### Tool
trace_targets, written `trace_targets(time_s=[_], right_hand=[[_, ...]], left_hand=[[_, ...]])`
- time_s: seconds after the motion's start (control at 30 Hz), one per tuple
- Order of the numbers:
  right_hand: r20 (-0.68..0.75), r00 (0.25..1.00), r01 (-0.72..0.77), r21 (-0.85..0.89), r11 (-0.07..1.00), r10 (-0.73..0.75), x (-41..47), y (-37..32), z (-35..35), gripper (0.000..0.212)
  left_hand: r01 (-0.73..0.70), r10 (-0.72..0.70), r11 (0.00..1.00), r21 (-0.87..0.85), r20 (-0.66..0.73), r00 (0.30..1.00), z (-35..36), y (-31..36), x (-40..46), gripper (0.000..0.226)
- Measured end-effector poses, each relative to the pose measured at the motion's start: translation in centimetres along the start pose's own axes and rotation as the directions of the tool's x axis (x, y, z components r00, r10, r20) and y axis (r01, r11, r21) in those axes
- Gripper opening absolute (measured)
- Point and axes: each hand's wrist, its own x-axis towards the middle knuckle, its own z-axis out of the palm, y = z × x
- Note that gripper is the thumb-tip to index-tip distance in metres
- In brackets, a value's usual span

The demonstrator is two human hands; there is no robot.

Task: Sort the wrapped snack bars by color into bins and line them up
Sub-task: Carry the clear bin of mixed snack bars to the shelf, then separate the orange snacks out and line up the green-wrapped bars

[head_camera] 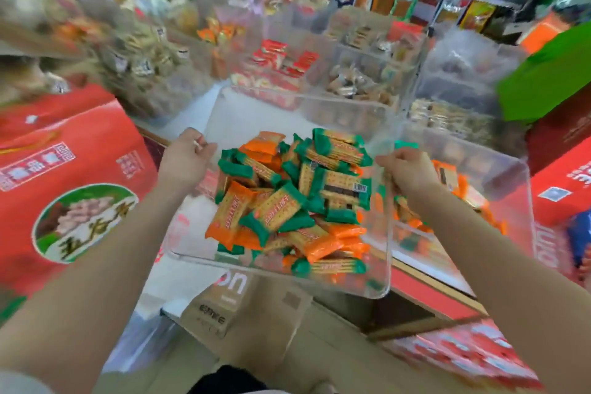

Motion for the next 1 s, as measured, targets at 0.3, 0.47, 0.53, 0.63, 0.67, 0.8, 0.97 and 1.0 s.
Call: trace_targets(time_s=[0.3,0.47,0.53,0.63,0.67,0.8,0.97,1.0], right_hand=[[-0.058,0.986,-0.165,-0.395,0.904,0.154,7.6,0.0,5.3,0.025],[-0.106,0.990,-0.141,-0.749,0.647,0.092,11.0,-0.1,4.8,0.027],[-0.059,0.996,-0.082,-0.831,0.550,0.059,13.1,-0.2,3.8,0.024],[0.052,0.995,0.008,-0.894,0.447,0.087,16.4,0.3,2.0,0.016],[0.082,0.991,0.029,-0.902,0.431,0.106,17.3,0.6,1.4,0.015],[0.215,0.969,0.159,-0.922,0.352,0.125,19.8,1.6,-0.1,0.022],[0.347,0.937,0.337,-0.929,0.153,0.039,22.0,1.8,-0.2,0.030],[0.349,0.937,0.344,-0.929,0.134,0.016,22.3,2.1,0.0,0.025]], left_hand=[[0.051,-0.048,0.999,-0.012,0.194,0.980,3.1,-0.3,9.6,0.027],[0.066,-0.062,0.998,-0.005,0.252,0.966,7.9,0.2,11.5,0.025],[0.082,-0.080,0.997,0.001,0.242,0.967,10.1,0.9,12.6,0.026],[0.099,-0.099,0.995,0.012,0.243,0.965,13.2,2.7,14.1,0.028],[0.104,-0.108,0.994,0.028,0.250,0.962,14.1,3.4,14.7,0.029],[0.114,-0.142,0.986,0.123,0.250,0.958,16.4,5.2,16.8,0.030],[0.118,-0.153,0.977,0.176,0.207,0.966,18.5,5.9,18.2,0.030],[0.117,-0.152,0.977,0.176,0.202,0.968,18.8,6.1,18.3,0.030]])
